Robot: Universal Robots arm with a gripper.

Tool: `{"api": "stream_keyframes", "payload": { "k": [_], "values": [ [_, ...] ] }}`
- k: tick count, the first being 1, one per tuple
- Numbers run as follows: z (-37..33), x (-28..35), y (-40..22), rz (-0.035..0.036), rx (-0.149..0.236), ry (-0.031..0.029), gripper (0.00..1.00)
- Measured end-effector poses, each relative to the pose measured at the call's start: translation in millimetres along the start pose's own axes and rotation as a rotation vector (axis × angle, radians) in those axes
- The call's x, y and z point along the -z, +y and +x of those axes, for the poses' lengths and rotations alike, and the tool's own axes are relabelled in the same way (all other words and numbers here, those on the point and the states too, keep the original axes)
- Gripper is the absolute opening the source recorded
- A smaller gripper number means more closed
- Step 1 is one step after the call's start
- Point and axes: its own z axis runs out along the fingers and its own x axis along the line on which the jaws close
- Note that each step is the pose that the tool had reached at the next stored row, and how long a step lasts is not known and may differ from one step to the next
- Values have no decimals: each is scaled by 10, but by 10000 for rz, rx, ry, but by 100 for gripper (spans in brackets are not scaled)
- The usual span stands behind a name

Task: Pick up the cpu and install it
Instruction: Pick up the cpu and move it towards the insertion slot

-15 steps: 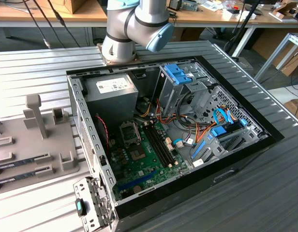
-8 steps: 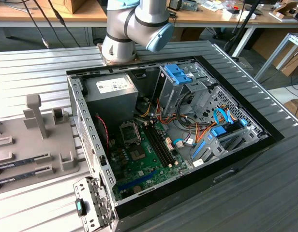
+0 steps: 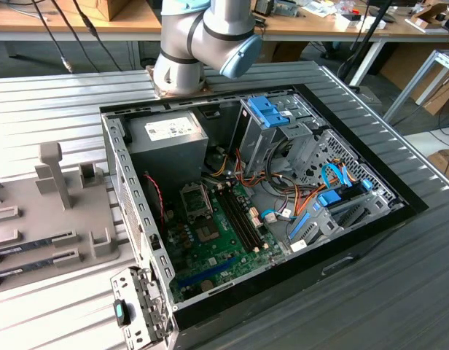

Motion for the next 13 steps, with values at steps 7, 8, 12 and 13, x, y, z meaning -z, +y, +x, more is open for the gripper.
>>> {"api": "stream_keyframes", "payload": {
  "k": [7,8,12,13],
  "values": [
    [-4,1,0,1,0,1,47],
    [-7,1,1,1,0,1,47],
    [-34,-1,2,2,1,0,47],
    [-44,-2,3,1,1,1,47]
  ]
}}
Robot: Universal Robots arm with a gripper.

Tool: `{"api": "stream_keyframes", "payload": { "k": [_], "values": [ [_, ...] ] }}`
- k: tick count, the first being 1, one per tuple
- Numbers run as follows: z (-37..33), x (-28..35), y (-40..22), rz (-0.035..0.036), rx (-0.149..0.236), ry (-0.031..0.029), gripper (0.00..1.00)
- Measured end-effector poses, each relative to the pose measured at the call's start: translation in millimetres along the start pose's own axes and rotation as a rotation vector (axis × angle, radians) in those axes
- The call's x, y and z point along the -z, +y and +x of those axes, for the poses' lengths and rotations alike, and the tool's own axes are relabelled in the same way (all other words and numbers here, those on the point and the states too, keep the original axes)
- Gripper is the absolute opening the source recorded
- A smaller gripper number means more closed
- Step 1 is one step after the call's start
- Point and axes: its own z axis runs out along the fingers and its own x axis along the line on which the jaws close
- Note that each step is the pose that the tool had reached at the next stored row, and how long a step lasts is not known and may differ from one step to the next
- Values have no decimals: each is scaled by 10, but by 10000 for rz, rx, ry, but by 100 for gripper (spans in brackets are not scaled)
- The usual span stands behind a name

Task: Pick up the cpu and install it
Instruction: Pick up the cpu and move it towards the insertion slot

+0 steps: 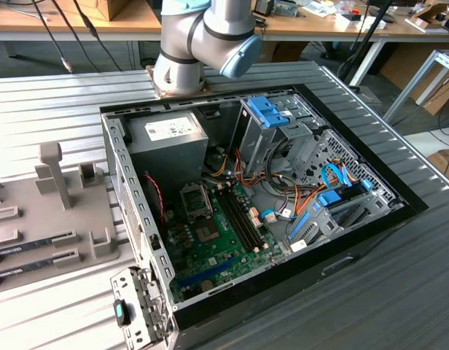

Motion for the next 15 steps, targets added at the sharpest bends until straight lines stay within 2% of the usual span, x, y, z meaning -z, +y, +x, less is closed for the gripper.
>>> {"api": "stream_keyframes", "payload": {
  "k": [15],
  "values": [
    [-141,-9,10,4,0,0,47]
  ]
}}
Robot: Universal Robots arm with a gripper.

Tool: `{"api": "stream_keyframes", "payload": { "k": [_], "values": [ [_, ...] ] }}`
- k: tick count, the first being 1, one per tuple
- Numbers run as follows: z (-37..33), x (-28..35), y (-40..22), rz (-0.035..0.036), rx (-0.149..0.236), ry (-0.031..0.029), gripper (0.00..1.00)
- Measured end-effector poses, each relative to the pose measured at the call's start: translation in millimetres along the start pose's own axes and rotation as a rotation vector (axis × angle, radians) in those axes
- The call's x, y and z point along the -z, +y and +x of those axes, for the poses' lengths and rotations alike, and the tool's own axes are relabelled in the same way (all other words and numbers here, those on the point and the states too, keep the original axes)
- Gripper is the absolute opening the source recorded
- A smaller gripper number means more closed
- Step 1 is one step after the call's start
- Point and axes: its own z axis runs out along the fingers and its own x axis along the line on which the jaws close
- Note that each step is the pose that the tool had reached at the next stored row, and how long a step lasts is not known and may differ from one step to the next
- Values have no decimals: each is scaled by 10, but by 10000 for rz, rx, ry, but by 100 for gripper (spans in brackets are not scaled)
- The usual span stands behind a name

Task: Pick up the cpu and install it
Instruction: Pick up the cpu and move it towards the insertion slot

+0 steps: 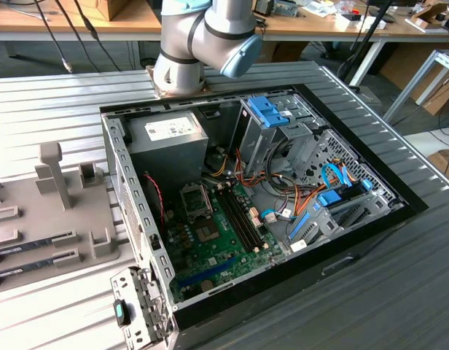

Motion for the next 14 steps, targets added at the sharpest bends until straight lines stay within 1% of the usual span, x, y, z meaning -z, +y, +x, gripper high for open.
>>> {"api": "stream_keyframes", "payload": {
  "k": [6,14],
  "values": [
    [-45,-3,3,1,0,-1,47],
    [-148,-6,10,3,0,0,47]
  ]
}}
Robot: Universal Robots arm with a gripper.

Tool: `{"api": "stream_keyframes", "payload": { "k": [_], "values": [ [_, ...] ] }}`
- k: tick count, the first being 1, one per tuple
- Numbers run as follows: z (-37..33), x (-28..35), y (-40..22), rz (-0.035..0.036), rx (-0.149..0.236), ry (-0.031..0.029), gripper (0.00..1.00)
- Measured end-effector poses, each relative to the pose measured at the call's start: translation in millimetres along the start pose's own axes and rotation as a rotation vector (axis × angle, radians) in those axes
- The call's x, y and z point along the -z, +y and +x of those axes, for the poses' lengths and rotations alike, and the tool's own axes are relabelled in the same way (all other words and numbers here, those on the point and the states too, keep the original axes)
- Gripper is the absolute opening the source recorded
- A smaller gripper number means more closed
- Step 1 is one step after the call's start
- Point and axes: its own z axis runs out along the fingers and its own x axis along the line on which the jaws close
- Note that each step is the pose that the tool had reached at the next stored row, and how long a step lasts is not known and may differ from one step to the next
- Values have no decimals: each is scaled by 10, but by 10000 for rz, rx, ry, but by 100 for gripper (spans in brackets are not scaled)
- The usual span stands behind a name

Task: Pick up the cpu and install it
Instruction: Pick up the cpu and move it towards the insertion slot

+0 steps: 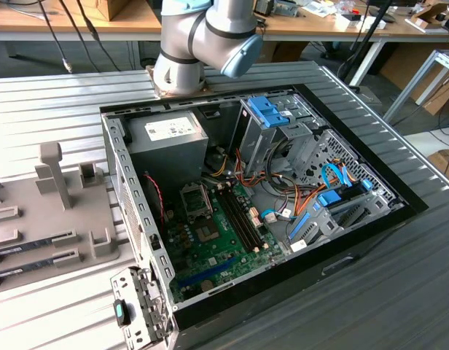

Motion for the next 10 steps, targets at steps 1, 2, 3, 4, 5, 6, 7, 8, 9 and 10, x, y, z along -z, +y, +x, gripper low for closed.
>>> {"api": "stream_keyframes", "payload": {
  "k": [1,2,3,4,5,6,7,8,9,10],
  "values": [
    [-6,-1,0,-1,0,-1,47],
    [-18,-1,1,-1,0,-1,47],
    [-25,-1,2,0,0,0,47],
    [-35,-1,2,0,0,0,47],
    [-49,-2,3,0,0,0,47],
    [-68,-3,5,0,0,-1,47],
    [-76,-3,5,0,0,-1,47],
    [-83,-4,5,0,0,-1,47],
    [-99,-4,7,0,0,0,47],
    [-106,-4,7,0,0,0,47]
  ]
}}
